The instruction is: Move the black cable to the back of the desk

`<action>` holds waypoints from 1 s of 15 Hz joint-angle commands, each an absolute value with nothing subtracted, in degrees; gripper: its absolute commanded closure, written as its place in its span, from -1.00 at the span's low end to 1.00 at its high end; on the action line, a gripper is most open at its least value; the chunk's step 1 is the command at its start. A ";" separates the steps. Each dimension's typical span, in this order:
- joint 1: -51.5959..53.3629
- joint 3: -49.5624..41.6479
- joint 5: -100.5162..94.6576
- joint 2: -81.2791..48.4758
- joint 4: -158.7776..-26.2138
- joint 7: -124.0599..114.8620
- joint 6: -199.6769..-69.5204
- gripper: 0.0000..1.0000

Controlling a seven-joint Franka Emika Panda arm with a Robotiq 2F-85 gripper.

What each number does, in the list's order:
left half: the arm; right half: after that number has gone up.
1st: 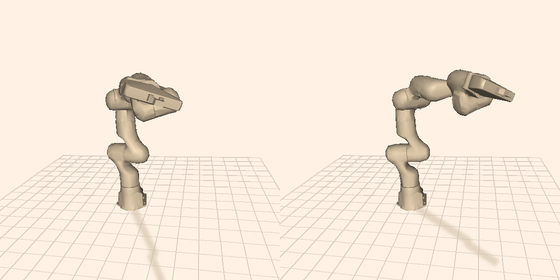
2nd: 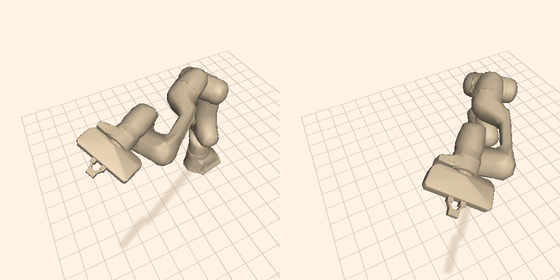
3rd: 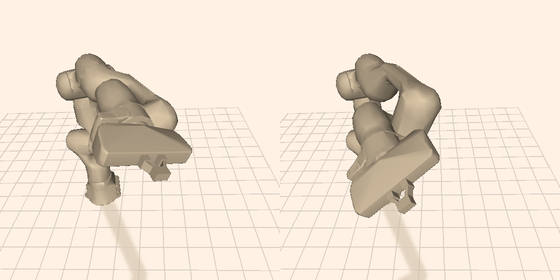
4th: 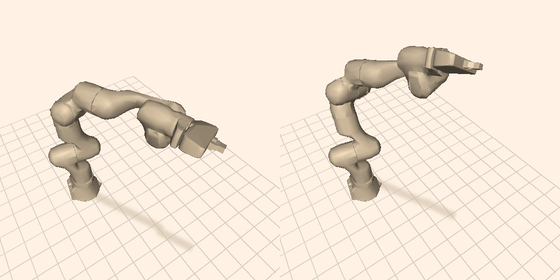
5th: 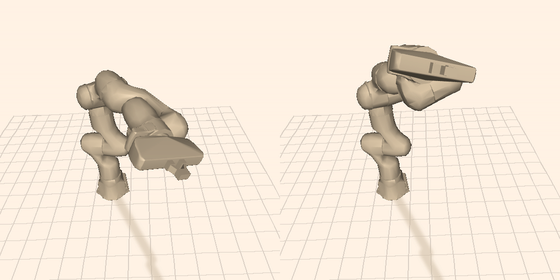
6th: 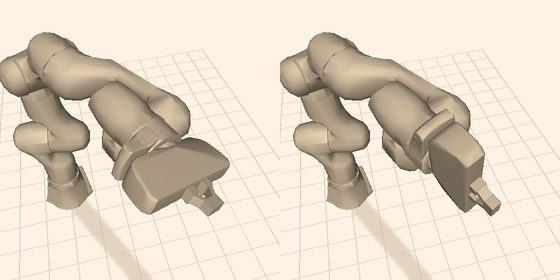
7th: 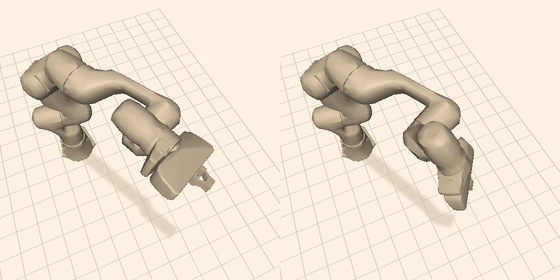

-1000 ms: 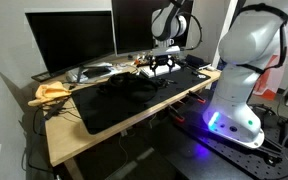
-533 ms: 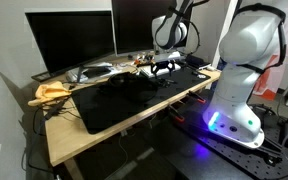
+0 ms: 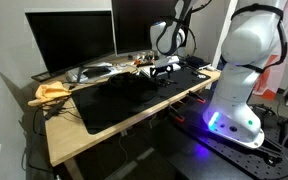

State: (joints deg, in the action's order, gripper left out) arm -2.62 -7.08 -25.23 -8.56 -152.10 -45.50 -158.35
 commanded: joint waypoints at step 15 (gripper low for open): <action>2.46 -9.98 -13.36 -13.26 -151.72 -29.54 -166.17 0.15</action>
